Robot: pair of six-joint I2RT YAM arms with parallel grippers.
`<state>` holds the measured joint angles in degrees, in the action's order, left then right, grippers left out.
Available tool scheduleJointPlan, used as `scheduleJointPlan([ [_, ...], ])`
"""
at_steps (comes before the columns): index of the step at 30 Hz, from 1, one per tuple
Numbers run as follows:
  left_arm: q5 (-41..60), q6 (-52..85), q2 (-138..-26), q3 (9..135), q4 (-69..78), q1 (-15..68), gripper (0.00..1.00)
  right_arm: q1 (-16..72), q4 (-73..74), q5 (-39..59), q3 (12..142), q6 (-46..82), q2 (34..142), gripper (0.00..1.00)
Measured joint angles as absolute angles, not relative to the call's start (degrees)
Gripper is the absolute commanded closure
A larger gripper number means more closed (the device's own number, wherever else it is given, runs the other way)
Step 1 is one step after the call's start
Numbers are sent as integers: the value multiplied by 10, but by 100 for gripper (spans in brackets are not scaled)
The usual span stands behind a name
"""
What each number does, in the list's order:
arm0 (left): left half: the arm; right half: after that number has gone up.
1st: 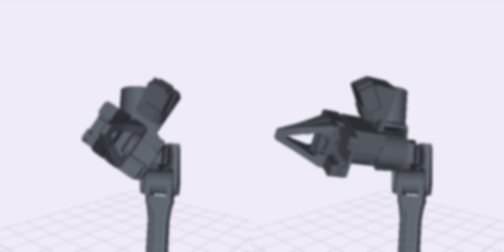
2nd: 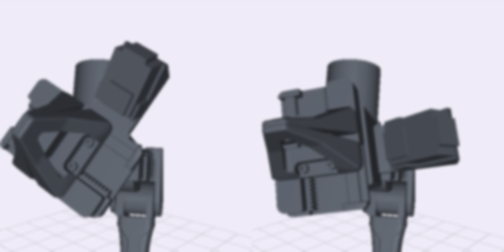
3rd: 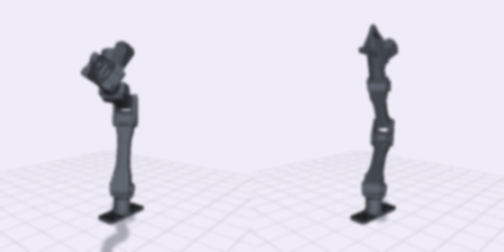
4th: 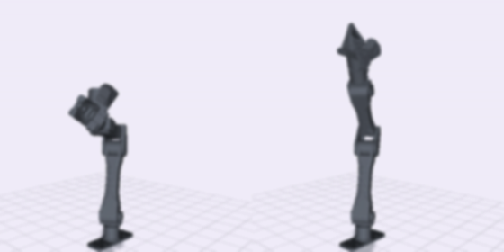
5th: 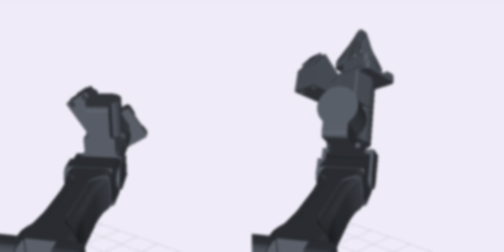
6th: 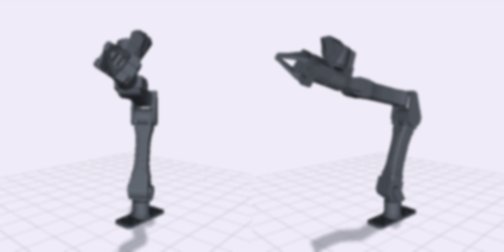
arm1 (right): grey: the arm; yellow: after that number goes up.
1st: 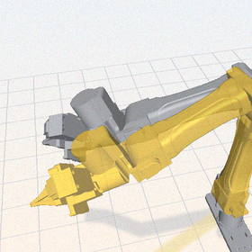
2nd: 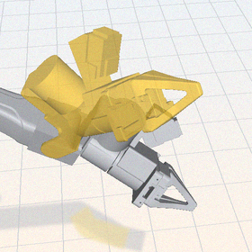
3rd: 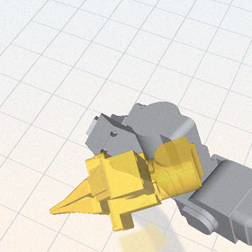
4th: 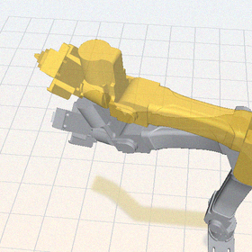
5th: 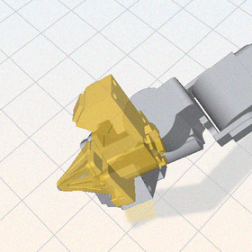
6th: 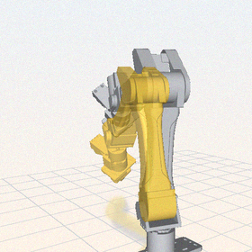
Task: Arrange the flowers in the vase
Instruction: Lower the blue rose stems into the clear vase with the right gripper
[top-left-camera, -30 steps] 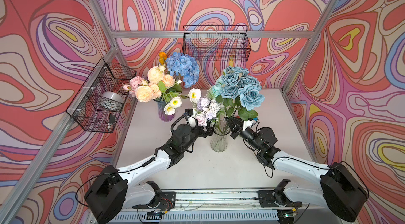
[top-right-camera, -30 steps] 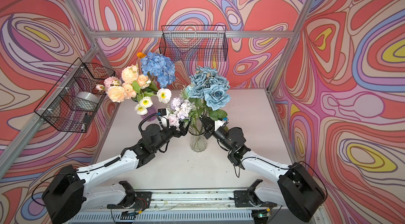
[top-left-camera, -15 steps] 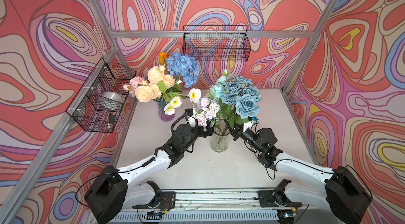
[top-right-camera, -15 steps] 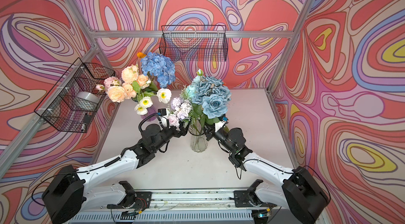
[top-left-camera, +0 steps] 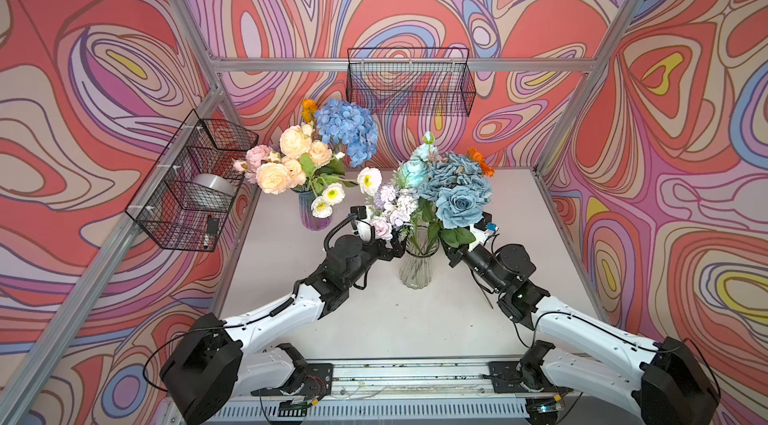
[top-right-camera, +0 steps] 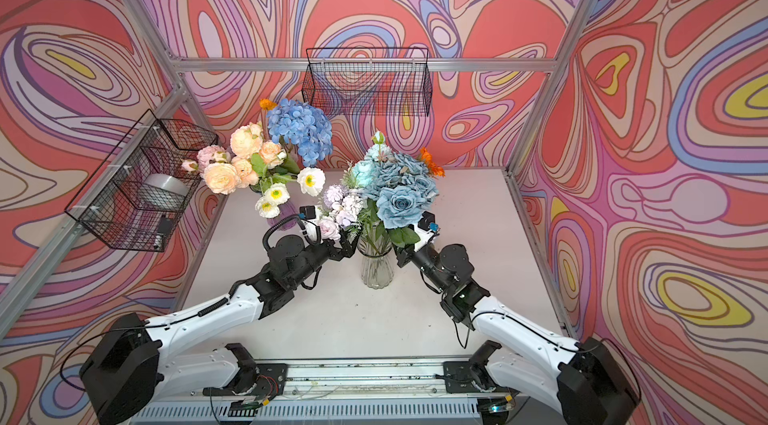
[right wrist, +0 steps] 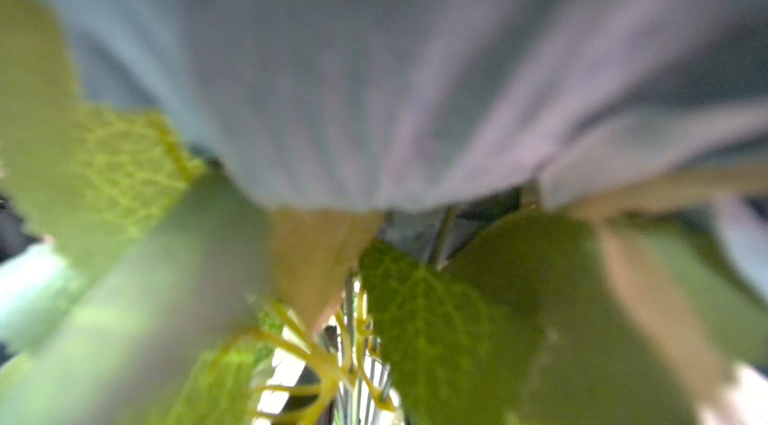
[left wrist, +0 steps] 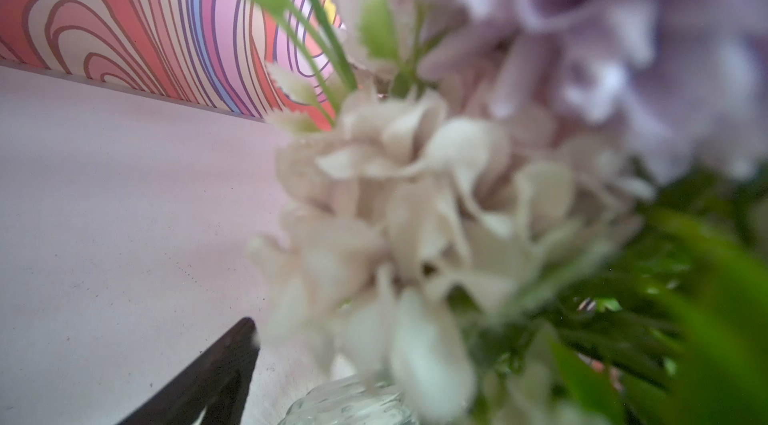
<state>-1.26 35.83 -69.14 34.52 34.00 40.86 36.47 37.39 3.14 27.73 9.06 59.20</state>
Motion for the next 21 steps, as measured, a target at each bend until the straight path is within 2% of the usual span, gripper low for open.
scheduleJointPlan([
  [9,-11,358,-691,345,340,409,1,365,359,22,282,101,633,62],
  [15,-11,358,-691,345,340,409,1,365,331,39,282,101,614,45],
  [21,-11,359,-691,345,340,409,1,365,273,48,281,96,582,41],
])
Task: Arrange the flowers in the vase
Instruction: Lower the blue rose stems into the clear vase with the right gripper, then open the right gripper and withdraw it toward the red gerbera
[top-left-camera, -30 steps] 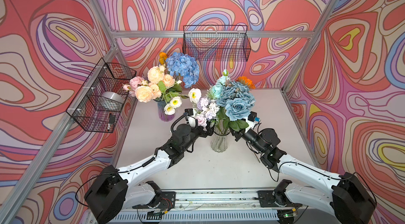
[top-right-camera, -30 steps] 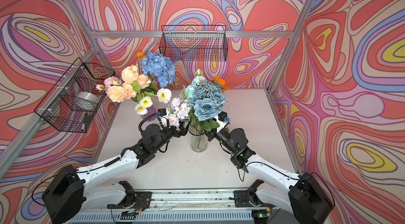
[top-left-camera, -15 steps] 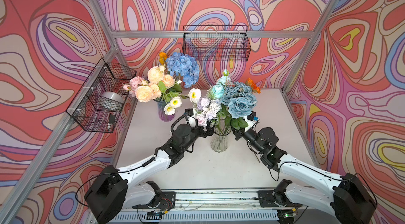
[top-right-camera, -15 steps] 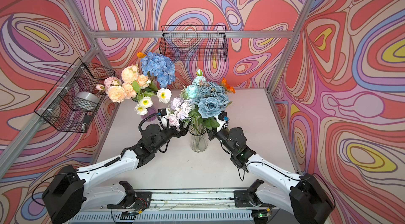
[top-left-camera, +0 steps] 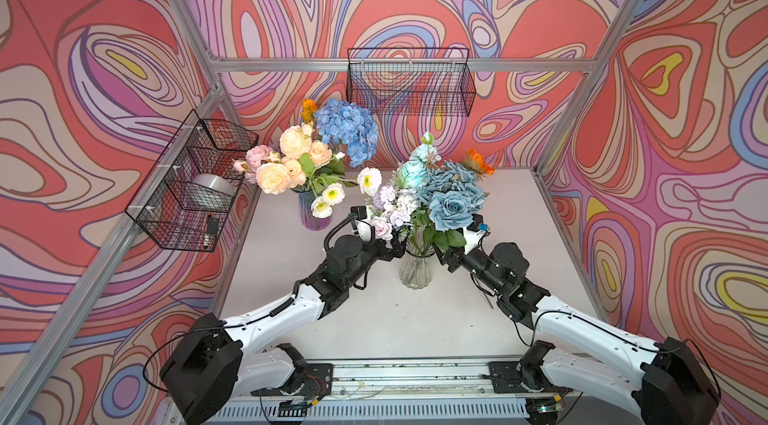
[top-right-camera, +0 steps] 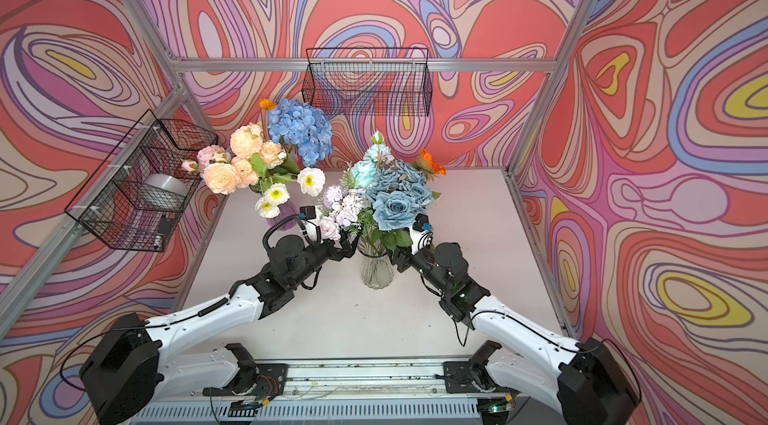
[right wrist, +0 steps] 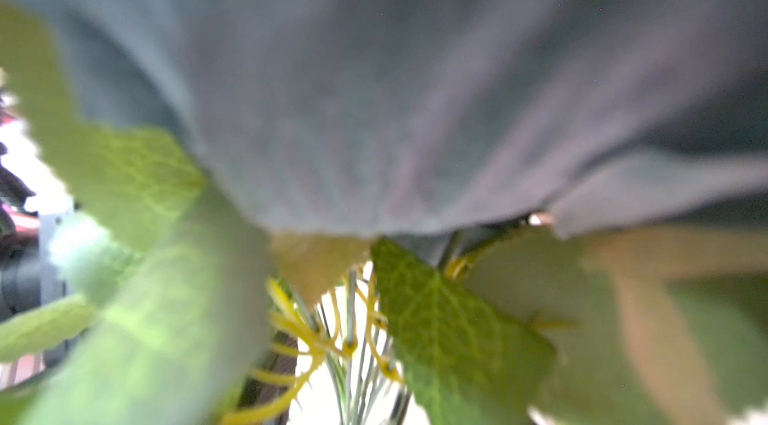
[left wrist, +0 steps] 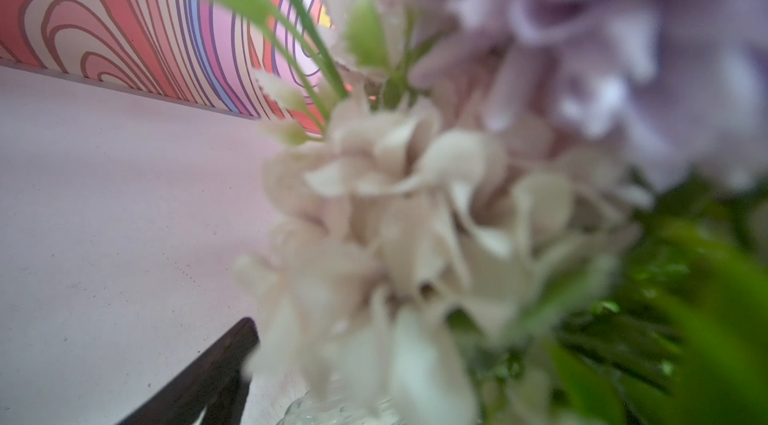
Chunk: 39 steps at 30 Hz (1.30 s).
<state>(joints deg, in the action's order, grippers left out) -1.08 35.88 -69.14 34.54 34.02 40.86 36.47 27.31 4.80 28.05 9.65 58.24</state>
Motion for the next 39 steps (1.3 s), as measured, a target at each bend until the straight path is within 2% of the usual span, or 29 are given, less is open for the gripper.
scheduleJointPlan([
  [14,-11,363,-691,345,341,409,1,366,296,-11,214,100,545,34],
  [18,-11,363,-691,345,341,409,1,367,301,-43,212,102,545,34],
  [23,-10,362,-691,345,341,409,1,367,310,-35,203,103,537,35],
  [29,-6,363,-693,346,342,409,1,367,271,-13,209,103,517,35],
  [39,0,363,-695,346,345,409,2,367,151,-30,233,96,448,35],
])
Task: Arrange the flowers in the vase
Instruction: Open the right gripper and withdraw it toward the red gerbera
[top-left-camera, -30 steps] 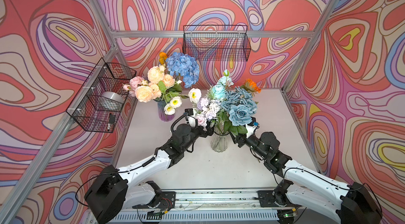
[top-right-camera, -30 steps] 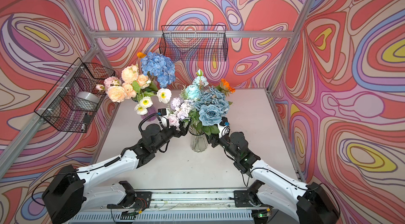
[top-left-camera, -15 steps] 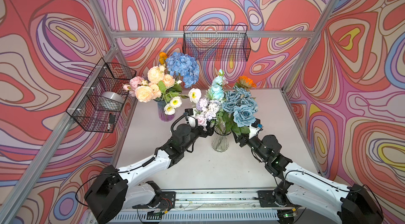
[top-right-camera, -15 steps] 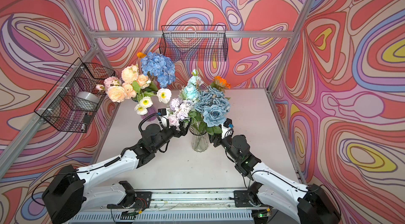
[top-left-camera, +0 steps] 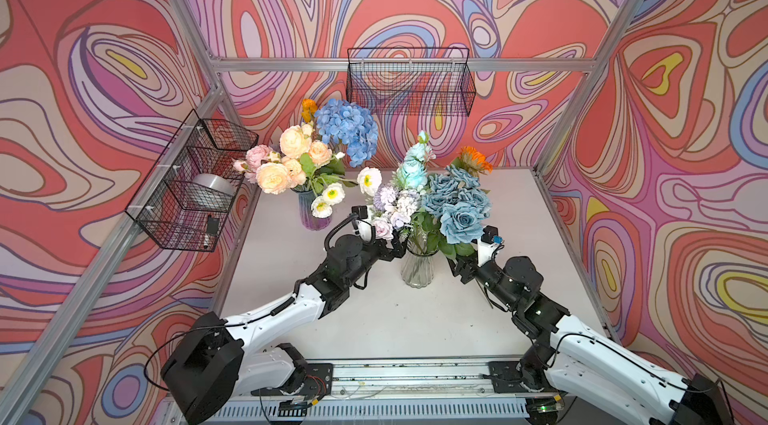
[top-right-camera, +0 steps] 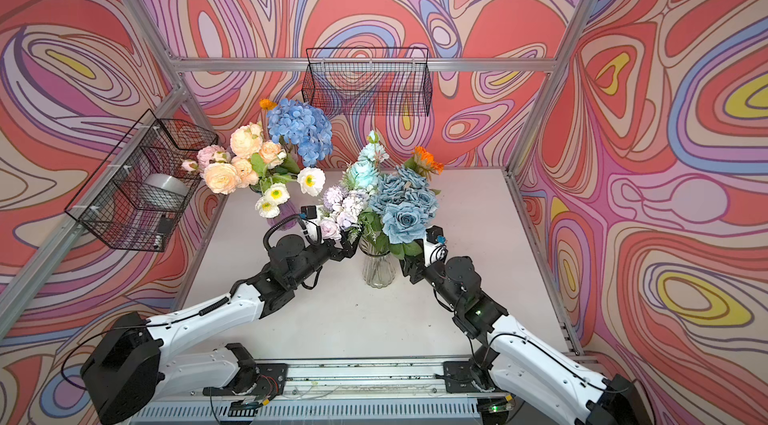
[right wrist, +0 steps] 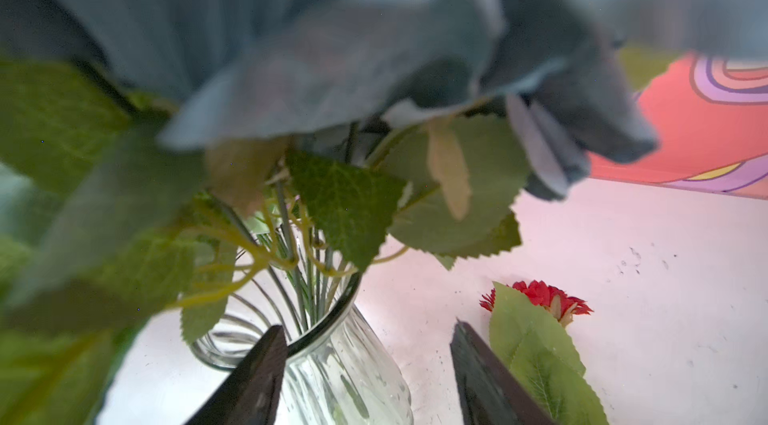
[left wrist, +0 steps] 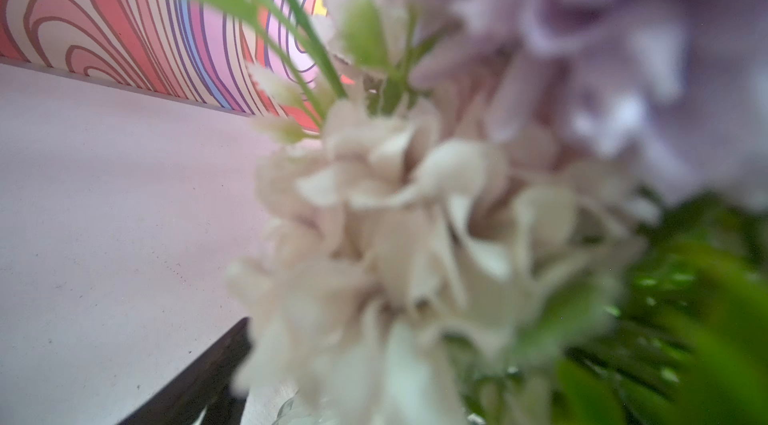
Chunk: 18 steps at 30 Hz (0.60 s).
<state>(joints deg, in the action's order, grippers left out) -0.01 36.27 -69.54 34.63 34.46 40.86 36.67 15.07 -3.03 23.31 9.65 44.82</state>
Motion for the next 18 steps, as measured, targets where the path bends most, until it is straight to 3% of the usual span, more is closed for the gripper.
scheduleJointPlan([
  [10,0,365,-695,346,345,409,1,341,20,-109,258,92,530,34],
  [18,0,367,-695,346,346,409,1,235,-69,-81,347,96,621,35],
])
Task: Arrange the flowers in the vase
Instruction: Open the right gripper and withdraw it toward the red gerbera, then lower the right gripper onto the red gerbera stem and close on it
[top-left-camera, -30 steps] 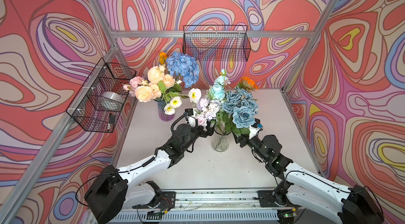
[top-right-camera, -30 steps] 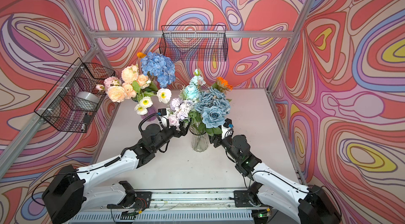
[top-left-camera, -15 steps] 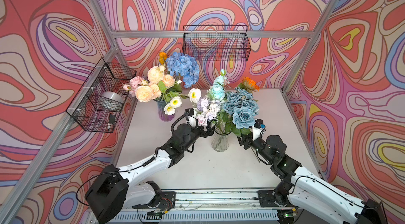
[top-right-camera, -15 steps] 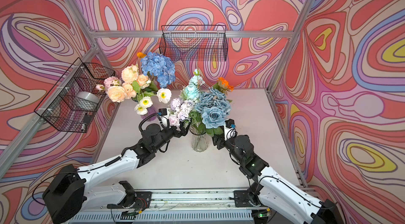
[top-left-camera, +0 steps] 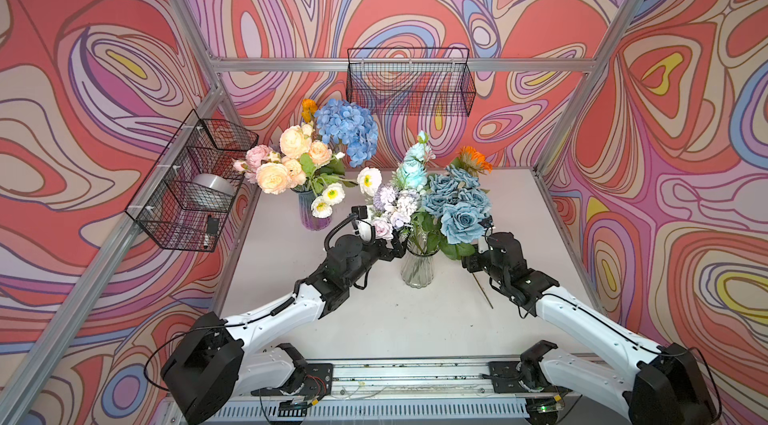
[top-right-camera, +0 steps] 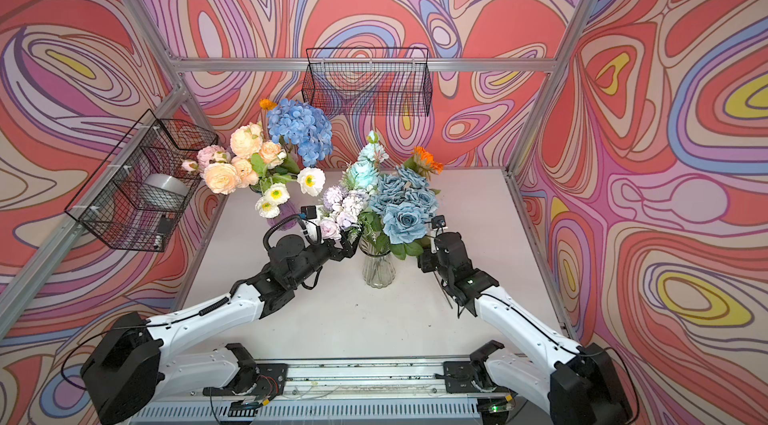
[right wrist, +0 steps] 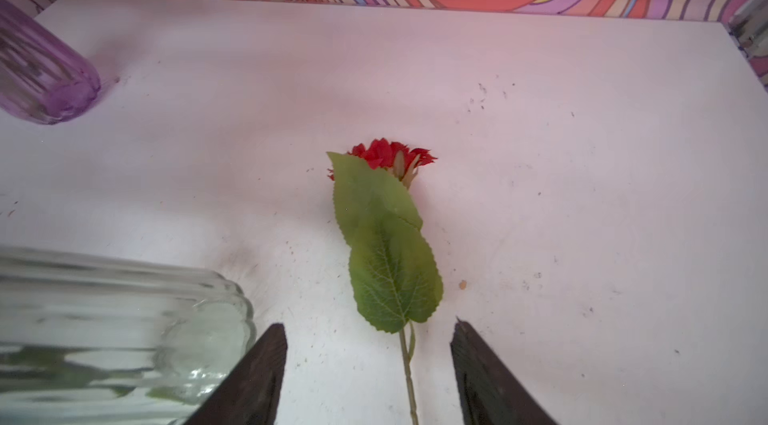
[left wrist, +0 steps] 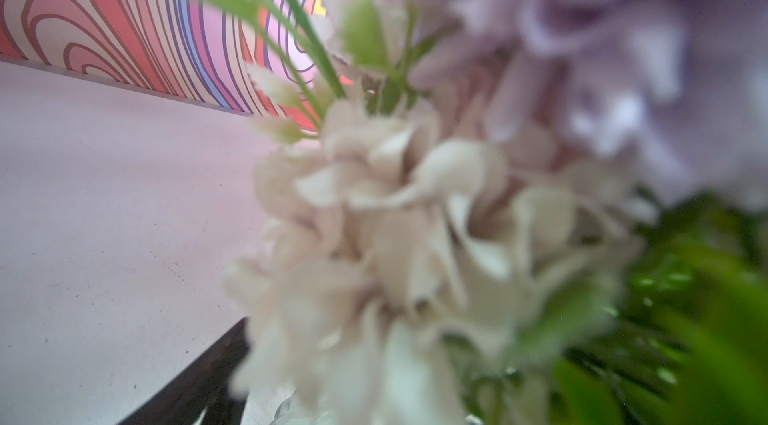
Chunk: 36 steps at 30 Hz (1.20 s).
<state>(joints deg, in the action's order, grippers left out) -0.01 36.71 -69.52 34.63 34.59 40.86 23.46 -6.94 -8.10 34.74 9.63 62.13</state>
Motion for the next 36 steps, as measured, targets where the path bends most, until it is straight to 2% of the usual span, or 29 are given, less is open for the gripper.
scheduleJointPlan([
  [3,0,367,-695,346,349,409,1,204,-95,-55,383,94,669,35],
  [10,0,367,-695,346,354,409,2,200,-123,-7,418,70,759,35],
  [26,0,367,-695,346,354,409,2,183,-151,-5,460,49,880,40],
  [29,0,367,-695,346,354,409,2,183,-164,-8,477,43,910,45],
  [36,0,367,-695,346,354,409,2,182,-196,-16,519,38,962,72],
])
